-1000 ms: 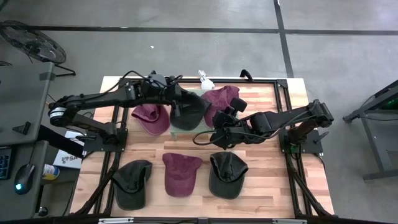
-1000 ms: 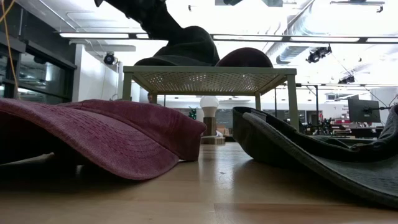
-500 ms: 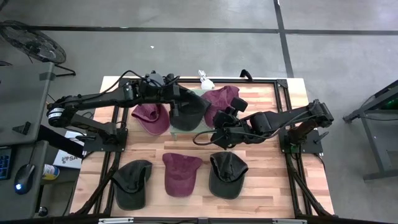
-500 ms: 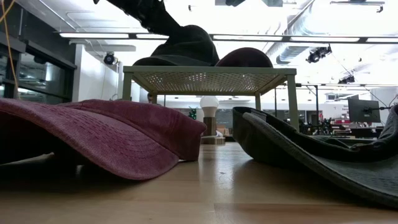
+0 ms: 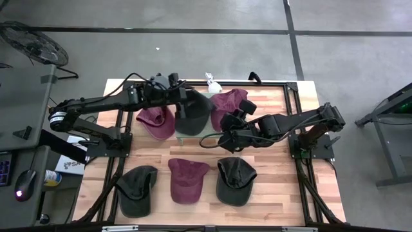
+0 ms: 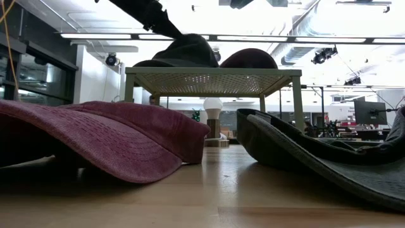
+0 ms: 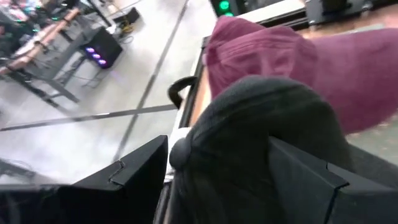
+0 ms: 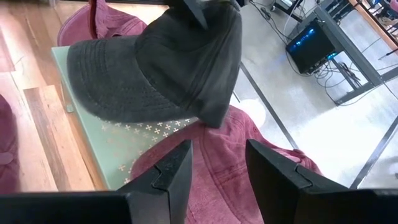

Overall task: Pick & Place hat
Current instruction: Put the right black cap on the shelf

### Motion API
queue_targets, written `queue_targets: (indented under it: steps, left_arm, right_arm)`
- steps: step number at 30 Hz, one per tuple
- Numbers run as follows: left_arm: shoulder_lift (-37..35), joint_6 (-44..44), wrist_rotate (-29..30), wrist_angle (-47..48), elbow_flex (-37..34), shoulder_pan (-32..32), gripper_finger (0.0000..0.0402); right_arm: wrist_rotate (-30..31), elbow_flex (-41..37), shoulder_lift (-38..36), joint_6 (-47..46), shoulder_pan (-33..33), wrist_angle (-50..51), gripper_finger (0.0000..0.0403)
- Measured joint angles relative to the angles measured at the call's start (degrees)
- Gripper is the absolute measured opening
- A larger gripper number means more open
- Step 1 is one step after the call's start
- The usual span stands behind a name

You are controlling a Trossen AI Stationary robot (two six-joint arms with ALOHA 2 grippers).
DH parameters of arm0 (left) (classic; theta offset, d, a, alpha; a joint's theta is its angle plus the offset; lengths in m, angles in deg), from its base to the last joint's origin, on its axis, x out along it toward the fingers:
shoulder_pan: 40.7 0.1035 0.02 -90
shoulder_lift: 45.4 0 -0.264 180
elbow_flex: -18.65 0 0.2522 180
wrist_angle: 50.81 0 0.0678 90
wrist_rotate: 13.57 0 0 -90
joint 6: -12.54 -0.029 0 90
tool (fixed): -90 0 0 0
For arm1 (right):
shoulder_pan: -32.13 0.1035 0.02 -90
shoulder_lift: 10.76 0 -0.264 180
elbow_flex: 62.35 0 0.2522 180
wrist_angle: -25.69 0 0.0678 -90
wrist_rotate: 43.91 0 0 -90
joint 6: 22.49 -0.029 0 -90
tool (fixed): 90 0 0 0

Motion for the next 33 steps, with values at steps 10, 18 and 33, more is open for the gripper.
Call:
queue_targets:
  steps: [10, 18, 33]
  left_arm:
    - [0.0, 0.6, 1.0, -1.7, 0.0, 0.0, 0.0262]
    - [-0.5, 0.0, 3.2, 1.2, 0.0, 0.0, 0.0262]
    - [-12.7, 8.1, 0.0, 34.3, 0.0, 0.0, 0.0262]
  right_arm:
    - [-0.7, 0.0, 0.0, -0.4, 0.0, 0.0, 0.0142]
    - [-1.3, 0.0, 0.0, -0.4, 0.0, 0.2, 0.0142]
    - [-1.7, 0.0, 0.0, -1.9, -0.1, 3.2, 0.0142]
